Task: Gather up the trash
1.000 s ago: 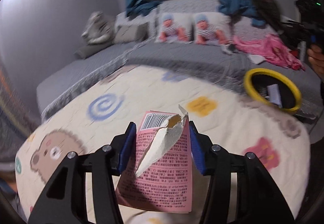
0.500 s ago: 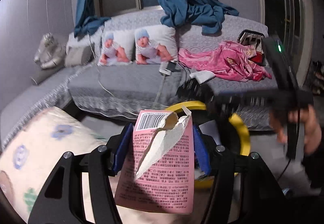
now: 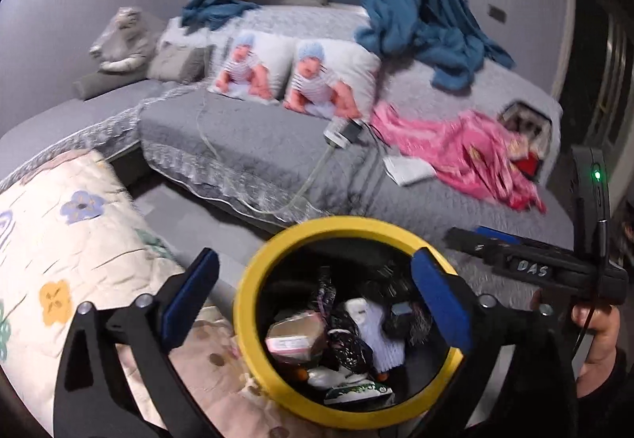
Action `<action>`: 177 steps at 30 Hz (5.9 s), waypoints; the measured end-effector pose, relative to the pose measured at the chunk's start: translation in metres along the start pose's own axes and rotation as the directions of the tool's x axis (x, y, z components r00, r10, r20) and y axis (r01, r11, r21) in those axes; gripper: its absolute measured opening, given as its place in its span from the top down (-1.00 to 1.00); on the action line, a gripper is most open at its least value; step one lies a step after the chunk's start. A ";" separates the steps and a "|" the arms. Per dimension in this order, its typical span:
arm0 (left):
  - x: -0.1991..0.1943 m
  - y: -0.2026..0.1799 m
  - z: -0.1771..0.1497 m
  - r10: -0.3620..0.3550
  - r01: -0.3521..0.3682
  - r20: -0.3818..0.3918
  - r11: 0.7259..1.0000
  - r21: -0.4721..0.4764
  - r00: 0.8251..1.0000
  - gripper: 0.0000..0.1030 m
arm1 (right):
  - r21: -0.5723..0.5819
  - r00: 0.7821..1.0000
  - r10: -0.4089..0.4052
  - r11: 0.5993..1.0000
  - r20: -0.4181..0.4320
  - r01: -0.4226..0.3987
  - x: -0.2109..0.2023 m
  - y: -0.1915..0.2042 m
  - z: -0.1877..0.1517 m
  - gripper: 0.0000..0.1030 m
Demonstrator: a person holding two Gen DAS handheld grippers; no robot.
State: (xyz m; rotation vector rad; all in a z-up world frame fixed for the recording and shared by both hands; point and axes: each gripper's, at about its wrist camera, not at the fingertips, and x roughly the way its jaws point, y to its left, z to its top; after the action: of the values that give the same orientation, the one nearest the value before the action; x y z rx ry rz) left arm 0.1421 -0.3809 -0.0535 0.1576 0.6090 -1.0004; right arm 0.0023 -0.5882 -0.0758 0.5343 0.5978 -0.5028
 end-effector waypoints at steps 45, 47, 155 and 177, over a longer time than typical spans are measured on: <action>-0.356 0.070 -0.163 0.855 -0.717 0.136 0.497 -0.489 0.500 -0.84 | -0.514 0.872 0.427 0.818 0.240 -0.258 -0.148 0.257 -0.144 -0.85; -0.358 0.071 -0.163 0.853 -0.710 0.142 0.501 -0.494 0.503 -0.84 | -0.512 0.872 0.426 0.819 0.239 -0.260 -0.147 0.257 -0.144 -0.85; -0.348 0.083 -0.160 0.823 -0.685 0.124 0.536 -0.493 0.555 -0.84 | -0.491 0.895 0.416 0.820 0.160 -0.294 -0.125 0.256 -0.153 -0.85; -0.347 0.082 -0.159 0.823 -0.697 0.128 0.542 -0.469 0.554 -0.84 | -0.489 0.897 0.414 0.821 0.154 -0.295 -0.123 0.256 -0.151 -0.85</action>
State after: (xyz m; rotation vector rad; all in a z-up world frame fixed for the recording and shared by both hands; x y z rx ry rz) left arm 0.0096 -0.0163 -0.0069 -0.0864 0.3249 0.0012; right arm 0.0040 -0.2707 -0.0215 0.1180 0.3355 -0.0554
